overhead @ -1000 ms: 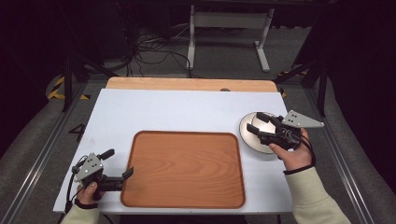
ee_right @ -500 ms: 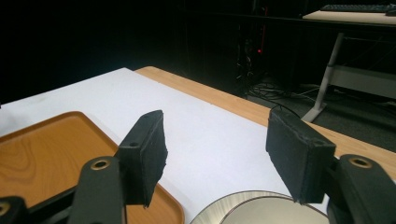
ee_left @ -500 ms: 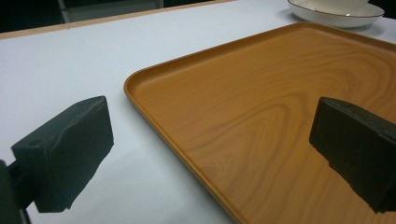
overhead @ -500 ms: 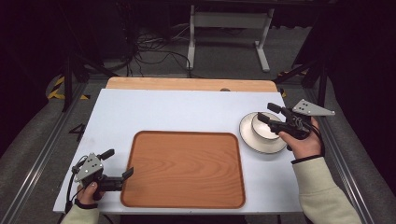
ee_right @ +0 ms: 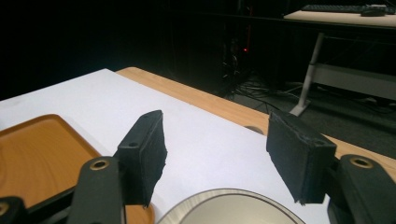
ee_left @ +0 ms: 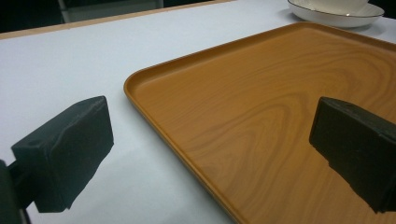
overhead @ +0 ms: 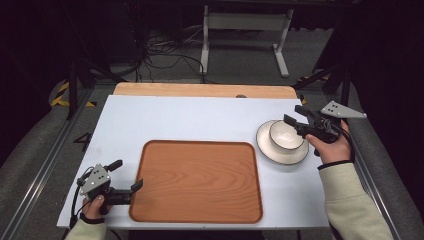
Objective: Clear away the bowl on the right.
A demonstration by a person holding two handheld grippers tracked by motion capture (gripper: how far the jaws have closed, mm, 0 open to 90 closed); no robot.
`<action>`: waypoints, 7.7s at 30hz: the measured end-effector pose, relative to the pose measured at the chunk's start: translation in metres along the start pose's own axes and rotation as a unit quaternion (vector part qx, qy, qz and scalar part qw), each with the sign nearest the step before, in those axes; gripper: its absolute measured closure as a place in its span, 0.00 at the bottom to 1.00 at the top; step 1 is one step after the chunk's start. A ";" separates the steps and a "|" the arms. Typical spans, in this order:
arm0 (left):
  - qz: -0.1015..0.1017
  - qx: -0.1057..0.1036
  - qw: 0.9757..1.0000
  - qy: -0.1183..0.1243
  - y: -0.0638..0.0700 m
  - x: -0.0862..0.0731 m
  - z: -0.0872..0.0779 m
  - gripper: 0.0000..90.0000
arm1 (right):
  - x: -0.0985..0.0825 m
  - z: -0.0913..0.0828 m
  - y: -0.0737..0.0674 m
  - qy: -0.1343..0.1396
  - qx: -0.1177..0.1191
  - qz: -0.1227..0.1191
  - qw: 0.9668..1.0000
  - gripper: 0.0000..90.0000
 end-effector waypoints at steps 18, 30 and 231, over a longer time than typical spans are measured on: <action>0.000 0.000 1.000 0.000 0.000 0.000 0.000 0.00 | -0.005 0.000 0.034 -0.029 -0.045 0.011 0.999 0.42; 0.000 0.000 1.000 0.000 0.000 0.000 0.000 0.01 | -0.033 0.006 0.053 -0.108 -0.086 0.026 0.990 0.48; 0.000 0.001 1.000 -0.001 0.000 0.000 0.000 0.00 | -0.034 0.111 -0.222 -0.295 0.123 0.106 0.942 0.89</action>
Point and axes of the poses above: each handheld gripper's, and its own axes: z roughly forward along the jaws, x roughly out of its top, y roughly to its right, the point moved 8 cm from there along z, roughly forward along the jaws, and after that the axes turned 6 degrees about z, right-handed, at the moved point
